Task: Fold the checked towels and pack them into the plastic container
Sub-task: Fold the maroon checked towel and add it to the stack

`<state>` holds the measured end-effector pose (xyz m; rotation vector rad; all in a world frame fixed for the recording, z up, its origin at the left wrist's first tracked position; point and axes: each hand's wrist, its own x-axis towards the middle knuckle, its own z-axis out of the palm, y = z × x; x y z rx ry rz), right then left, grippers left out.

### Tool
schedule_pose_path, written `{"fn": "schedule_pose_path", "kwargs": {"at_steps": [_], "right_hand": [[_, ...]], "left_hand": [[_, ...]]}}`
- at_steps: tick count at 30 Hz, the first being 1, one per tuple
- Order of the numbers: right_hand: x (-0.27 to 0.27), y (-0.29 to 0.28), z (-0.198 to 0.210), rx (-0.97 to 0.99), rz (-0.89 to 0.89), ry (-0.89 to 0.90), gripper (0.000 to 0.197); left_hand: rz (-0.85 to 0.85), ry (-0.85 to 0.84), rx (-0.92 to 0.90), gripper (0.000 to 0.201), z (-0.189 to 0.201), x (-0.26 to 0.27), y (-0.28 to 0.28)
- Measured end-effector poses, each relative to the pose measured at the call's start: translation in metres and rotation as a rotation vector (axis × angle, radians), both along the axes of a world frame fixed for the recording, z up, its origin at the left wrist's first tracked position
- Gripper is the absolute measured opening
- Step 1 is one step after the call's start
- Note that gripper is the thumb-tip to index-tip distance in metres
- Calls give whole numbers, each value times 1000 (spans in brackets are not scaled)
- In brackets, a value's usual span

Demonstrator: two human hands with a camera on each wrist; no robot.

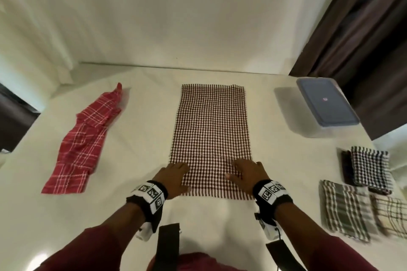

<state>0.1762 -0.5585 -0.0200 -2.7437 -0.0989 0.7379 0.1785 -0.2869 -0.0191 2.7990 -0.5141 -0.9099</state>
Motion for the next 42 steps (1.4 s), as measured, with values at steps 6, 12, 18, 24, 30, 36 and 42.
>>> {"fn": "schedule_pose_path", "kwargs": {"at_steps": [6, 12, 18, 24, 30, 36, 42], "right_hand": [[0, 1, -5, 39, 2, -208, 28], [73, 10, -6, -22, -32, -66, 95], [125, 19, -25, -76, 22, 113, 125], [164, 35, -25, -35, 120, 85, 128], [229, 92, -19, -15, 359, -16, 149], [259, 125, -50, -92, 527, -13, 171], [260, 69, -51, -90, 443, -11, 157]], "left_hand": [[171, -172, -308, 61, -3, -12, 7], [141, -131, -340, 56, 3, 51, -1], [113, -118, -298, 52, 0, 126, 5], [111, -179, -250, 72, -12, 195, 21], [-21, -130, -115, 118, -16, 246, 17], [-123, -28, 229, 167, -39, 256, 11], [-119, -6, 250, 169, -49, 264, 16]]}}
